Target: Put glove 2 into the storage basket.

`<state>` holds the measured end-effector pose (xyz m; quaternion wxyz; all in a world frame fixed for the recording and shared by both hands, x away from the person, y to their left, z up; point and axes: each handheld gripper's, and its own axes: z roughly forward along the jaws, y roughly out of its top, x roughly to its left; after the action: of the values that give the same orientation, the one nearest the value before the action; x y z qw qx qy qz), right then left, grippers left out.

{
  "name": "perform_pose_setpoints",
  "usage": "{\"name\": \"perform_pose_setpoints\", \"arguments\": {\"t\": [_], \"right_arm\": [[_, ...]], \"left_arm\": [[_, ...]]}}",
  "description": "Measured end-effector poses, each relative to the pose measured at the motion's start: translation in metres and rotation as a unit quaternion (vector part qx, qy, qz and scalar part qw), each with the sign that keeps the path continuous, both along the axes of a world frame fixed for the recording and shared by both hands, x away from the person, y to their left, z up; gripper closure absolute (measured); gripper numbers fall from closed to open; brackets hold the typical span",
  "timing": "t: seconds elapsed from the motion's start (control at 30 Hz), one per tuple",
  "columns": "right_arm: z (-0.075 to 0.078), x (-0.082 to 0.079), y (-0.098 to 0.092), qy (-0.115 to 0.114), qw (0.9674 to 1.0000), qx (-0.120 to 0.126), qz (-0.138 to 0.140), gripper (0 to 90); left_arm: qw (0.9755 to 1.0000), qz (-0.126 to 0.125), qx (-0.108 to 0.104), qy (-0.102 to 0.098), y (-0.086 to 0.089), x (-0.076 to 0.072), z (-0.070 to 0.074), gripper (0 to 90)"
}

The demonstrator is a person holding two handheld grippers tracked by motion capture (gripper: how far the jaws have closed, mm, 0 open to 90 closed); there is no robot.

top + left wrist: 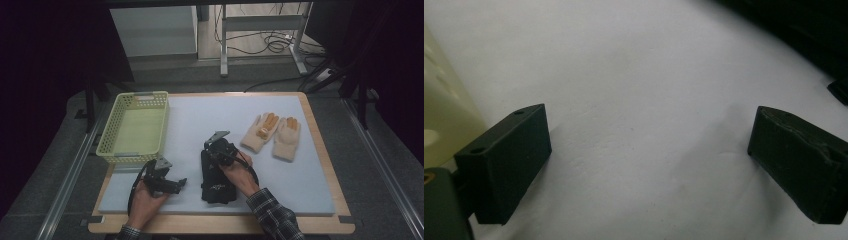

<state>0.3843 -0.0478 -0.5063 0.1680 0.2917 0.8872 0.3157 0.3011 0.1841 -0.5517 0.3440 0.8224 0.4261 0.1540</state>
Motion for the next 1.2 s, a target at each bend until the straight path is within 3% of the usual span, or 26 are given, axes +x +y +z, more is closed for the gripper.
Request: {"name": "perform_pose_setpoints", "arguments": {"t": [0.1,0.13,0.2,0.3,0.4,0.43,0.47,0.57,0.6,0.67,0.73,0.8,0.87,1.0,1.03,1.07,1.13,1.2], "right_arm": [[0.007,-0.004,-0.003,-0.009,0.9999,0.009,-0.011,85.2],[0.016,-0.006,-0.009,-0.022,0.9991,0.024,-0.028,85.1],[0.02,-0.004,-0.015,-0.026,0.9983,0.027,-0.044,84.9],[0.018,0.004,-0.025,-0.013,0.9974,0.036,-0.061,82.8],[0.01,0.01,-0.032,0.004,0.9975,0.035,-0.062,66.8],[0.01,0.01,-0.032,0.004,0.9975,0.035,-0.062,66.8],[0.013,0.004,-0.037,0.007,0.9973,0.051,-0.052,61.5],[0.02,-0.006,-0.042,0.012,0.9977,0.057,-0.033,61.4],[0.026,-0.018,-0.047,0.024,0.9975,0.065,-0.008,62.5],[0.027,-0.023,-0.049,0.029,0.9974,0.066,0.0,63.3],[0.029,-0.044,-0.056,0.041,0.9964,0.068,0.031,64.9],[0.029,-0.049,-0.057,0.044,0.9961,0.067,0.036,64.9],[0.025,-0.066,-0.062,0.049,0.9953,0.063,0.056,63.7],[0.017,-0.073,-0.064,0.051,0.9951,0.054,0.066,59.4],[0.007,-0.071,-0.064,0.047,0.9962,0.035,0.064,61.7],[0.003,-0.07,-0.064,0.051,0.9962,0.032,0.064,66.8],[-0.004,-0.069,-0.065,0.063,0.9951,0.042,0.063,82.8],[-0.005,-0.069,-0.064,0.06,0.996,0.036,0.055,87.1]], "left_arm": [[1.0,0.0,-0.001,0.0,0.0,0.0,0.0,3.8],[1.0,0.0,-0.001,-0.001,0.0,0.0,0.0,3.8],[1.0,-0.001,0.0,-0.001,0.0,0.0,0.0,3.8],[1.0,0.0,-0.001,0.0,0.0,0.0,0.0,3.8],[1.0,0.0,-0.001,0.0,0.0,0.0,0.0,3.9],[1.0,0.0,-0.001,0.0,0.0,0.0,0.0,3.9],[1.0,0.0,-0.001,0.0,0.0,0.0,0.0,3.8],[1.0,0.001,-0.003,-0.001,0.0,0.0,0.0,3.9],[1.0,0.001,-0.002,-0.001,0.0,0.0,0.0,3.8],[1.0,0.001,-0.002,-0.002,0.0,0.0,0.0,3.8],[1.0,0.001,-0.002,-0.001,0.0,0.0,0.0,3.8],[1.0,0.001,-0.003,-0.001,0.0,0.0,0.0,3.8],[1.0,0.002,-0.003,-0.001,0.0,0.0,0.0,3.8],[1.0,0.001,-0.002,-0.001,0.0,0.0,0.0,3.8],[1.0,0.0,-0.001,-0.001,0.0,0.0,0.0,3.8],[1.0,0.0,-0.001,-0.001,0.0,0.0,0.0,3.8],[1.0,0.0,-0.001,-0.001,0.0,0.0,0.0,3.9],[1.0,0.0,-0.001,-0.001,0.0,0.0,0.0,3.8]]}}
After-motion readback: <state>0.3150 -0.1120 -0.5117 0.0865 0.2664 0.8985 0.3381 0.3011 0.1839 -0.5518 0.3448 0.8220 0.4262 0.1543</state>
